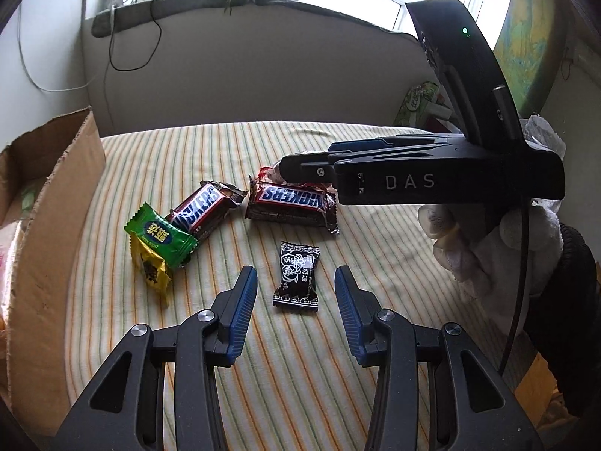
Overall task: Organize snacks
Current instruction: 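Move both tools back to the remaining snacks on the bed, then grasp the black wrapped sweet with left tool while right grasps clear fruit bag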
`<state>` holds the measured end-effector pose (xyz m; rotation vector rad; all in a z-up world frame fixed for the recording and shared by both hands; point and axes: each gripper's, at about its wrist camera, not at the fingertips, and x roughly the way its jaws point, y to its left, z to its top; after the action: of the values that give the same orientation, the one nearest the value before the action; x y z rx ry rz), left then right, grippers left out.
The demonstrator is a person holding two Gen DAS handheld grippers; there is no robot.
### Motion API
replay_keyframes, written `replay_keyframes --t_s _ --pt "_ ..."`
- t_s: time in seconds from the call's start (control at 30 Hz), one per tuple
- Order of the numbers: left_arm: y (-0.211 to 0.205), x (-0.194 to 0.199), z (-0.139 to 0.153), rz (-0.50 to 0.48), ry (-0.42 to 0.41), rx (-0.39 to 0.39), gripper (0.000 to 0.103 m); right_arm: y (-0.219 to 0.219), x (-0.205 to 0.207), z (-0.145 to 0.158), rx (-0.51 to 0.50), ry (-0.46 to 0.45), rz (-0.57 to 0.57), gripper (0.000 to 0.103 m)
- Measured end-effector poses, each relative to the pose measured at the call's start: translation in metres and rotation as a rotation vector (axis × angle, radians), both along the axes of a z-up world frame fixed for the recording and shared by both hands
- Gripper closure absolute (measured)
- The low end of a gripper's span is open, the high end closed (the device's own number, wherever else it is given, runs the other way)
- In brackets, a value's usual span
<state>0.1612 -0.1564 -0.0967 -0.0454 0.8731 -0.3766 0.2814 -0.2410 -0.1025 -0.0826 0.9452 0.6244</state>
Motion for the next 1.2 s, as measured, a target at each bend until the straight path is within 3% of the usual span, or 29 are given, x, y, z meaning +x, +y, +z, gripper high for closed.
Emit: replay_keyframes --t_s 0.13,0.2,0.53,0.83,0.97,1.2 --pt "-0.007 0.006 -0.006 -0.014 0.019 0.034 0.070 0.002 0.002 -0.003 0.010 0.006 0.001 0.035" --pt "-0.009 0.008 -0.010 -0.019 0.032 0.041 0.074 0.001 0.002 -0.004 0.012 0.011 -0.002 0.042" --pt "-0.017 0.014 -0.013 -0.029 0.036 0.065 0.080 0.001 0.005 -0.006 0.009 0.029 0.005 0.050" --pt "-0.015 0.014 -0.011 -0.026 0.037 0.051 0.080 0.004 0.021 -0.019 0.041 0.092 0.035 0.045" --pt "-0.009 0.011 -0.009 -0.024 0.036 0.045 0.081 0.004 0.023 -0.019 0.072 0.103 0.034 0.056" --pt "0.000 0.012 -0.008 -0.012 0.034 0.017 0.081 -0.010 0.014 -0.009 0.099 0.075 -0.005 0.064"
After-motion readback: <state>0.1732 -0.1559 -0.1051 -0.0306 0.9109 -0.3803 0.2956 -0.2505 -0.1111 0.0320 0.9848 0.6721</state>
